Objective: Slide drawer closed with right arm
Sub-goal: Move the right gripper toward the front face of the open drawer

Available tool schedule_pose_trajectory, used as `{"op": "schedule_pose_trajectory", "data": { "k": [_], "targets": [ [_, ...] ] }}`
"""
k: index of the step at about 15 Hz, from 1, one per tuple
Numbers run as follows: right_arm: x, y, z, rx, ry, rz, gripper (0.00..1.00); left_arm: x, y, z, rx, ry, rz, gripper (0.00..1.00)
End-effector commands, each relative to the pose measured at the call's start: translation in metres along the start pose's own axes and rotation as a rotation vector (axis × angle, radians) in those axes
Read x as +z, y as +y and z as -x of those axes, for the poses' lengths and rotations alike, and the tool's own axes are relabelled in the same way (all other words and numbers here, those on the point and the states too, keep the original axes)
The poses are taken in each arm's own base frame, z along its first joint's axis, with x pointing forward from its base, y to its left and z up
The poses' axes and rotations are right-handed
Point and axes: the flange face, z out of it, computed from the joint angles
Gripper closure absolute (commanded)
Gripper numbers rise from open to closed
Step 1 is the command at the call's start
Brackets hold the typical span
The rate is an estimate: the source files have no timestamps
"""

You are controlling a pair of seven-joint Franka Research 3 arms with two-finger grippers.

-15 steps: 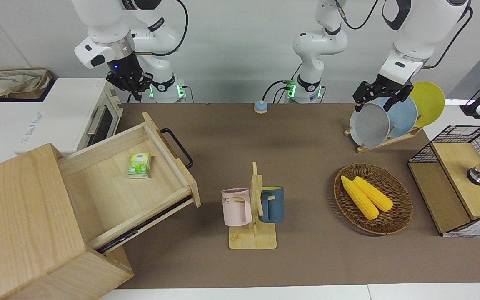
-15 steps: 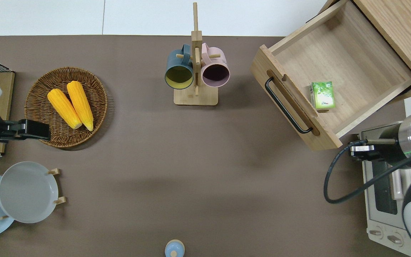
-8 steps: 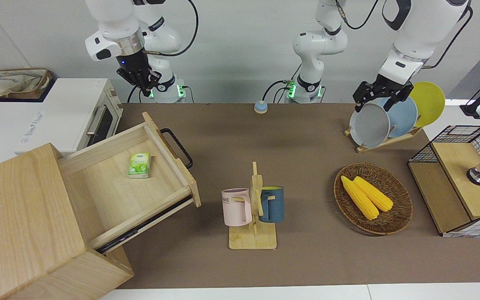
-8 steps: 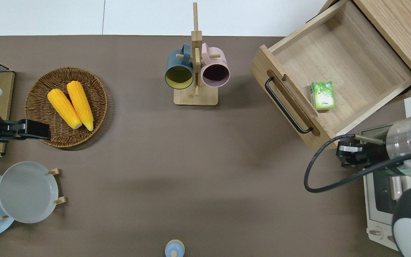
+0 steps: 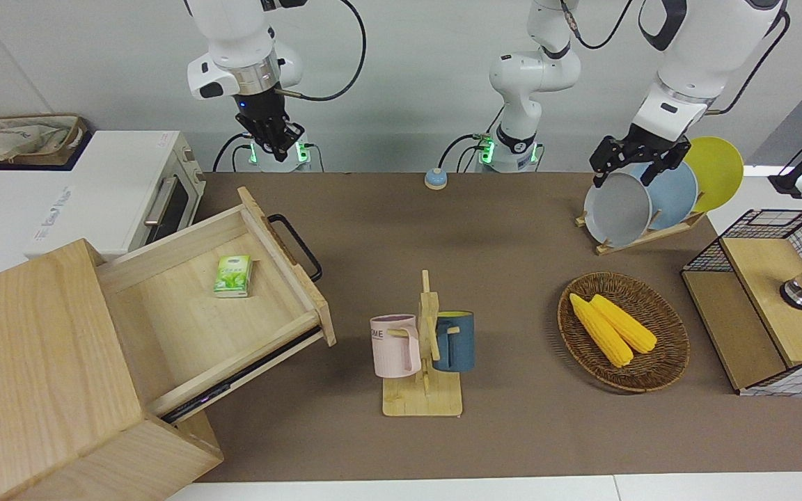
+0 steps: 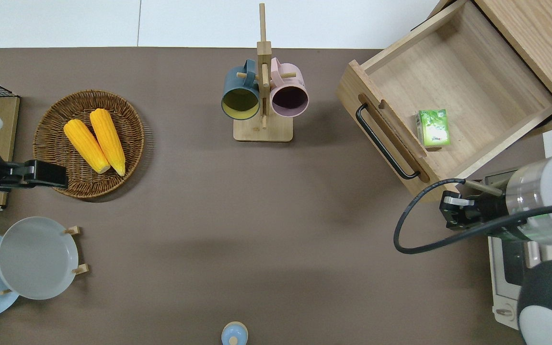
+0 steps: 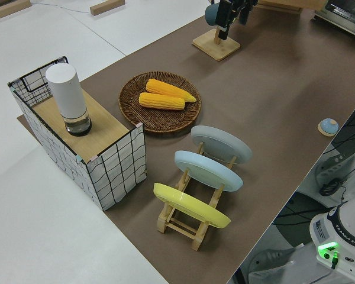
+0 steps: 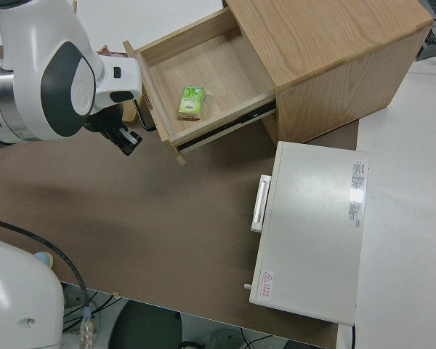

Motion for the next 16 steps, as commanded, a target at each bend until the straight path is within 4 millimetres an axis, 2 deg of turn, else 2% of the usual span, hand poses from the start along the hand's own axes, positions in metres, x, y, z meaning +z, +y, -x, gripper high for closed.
{"op": "schedule_pose_trajectory", "data": {
  "k": [1, 4, 8, 16],
  "targets": [
    [0.011, -0.015, 0.01, 0.118, 0.014, -0.052, 1.0, -0.004, 0.0, 0.003, 0.009, 0.002, -0.013, 0.0],
    [0.037, -0.036, 0.022, 0.166, 0.03, -0.063, 1.0, -0.004, -0.001, 0.003, 0.006, 0.004, -0.013, 0.0],
    [0.053, -0.052, 0.023, 0.195, 0.034, -0.068, 1.0, -0.004, -0.001, 0.003, 0.008, 0.004, -0.013, 0.0],
    [0.088, -0.077, -0.004, 0.238, 0.04, -0.105, 1.0, -0.005, -0.001, 0.003, 0.008, 0.005, -0.013, 0.0]
  ]
}}
